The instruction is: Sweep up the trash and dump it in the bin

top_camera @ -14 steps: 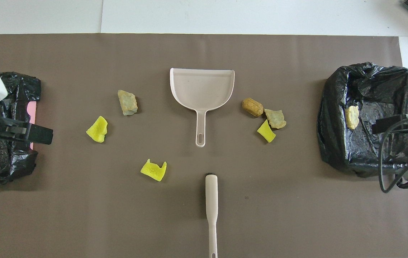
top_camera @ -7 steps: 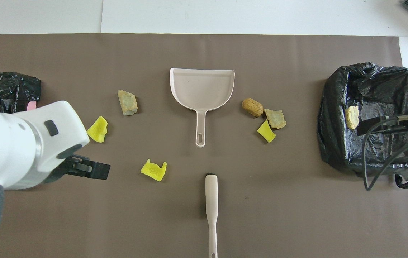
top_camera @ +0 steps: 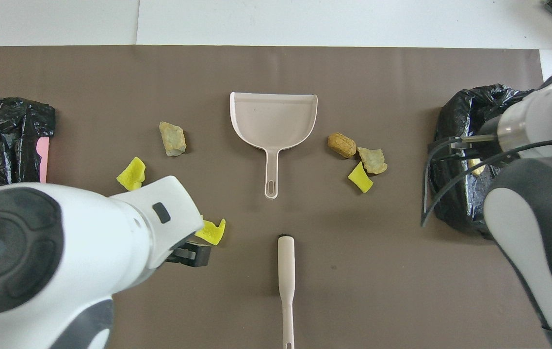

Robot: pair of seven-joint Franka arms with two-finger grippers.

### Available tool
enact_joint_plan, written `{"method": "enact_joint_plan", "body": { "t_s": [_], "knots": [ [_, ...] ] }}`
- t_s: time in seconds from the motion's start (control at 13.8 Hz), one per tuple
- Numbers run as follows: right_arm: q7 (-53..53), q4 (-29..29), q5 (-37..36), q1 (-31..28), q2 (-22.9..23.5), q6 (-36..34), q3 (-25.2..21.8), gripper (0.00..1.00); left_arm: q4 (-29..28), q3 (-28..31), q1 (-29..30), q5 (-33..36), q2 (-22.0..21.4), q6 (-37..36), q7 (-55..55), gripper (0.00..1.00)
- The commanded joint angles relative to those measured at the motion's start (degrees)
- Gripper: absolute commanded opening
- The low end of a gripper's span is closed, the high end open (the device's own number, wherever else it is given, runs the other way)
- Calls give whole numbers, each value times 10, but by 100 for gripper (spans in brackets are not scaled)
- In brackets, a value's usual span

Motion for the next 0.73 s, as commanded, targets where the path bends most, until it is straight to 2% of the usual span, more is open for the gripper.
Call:
{"method": "enact_joint_plan", "body": {
  "t_s": [0.0,0.15,0.22,0.44,0.58,0.65],
  "knots": [
    [9,24,27,4,27,11,-1,100,-86,13,-56,-4,-23,78,-55,100],
    [38,29,69,19,48,31,4,100,-119,13,-96,-4,-2,116,-88,100],
    [51,49,76,19,61,30,4,100,-134,13,-111,-4,13,141,-103,100],
    [108,80,76,42,106,50,17,100,-199,13,-150,-4,21,240,-143,100],
    [137,127,75,49,150,62,31,100,-204,13,-162,-4,50,267,-151,100],
    [138,130,70,51,164,76,41,100,-204,12,-168,-4,58,275,-151,100]
  ]
}}
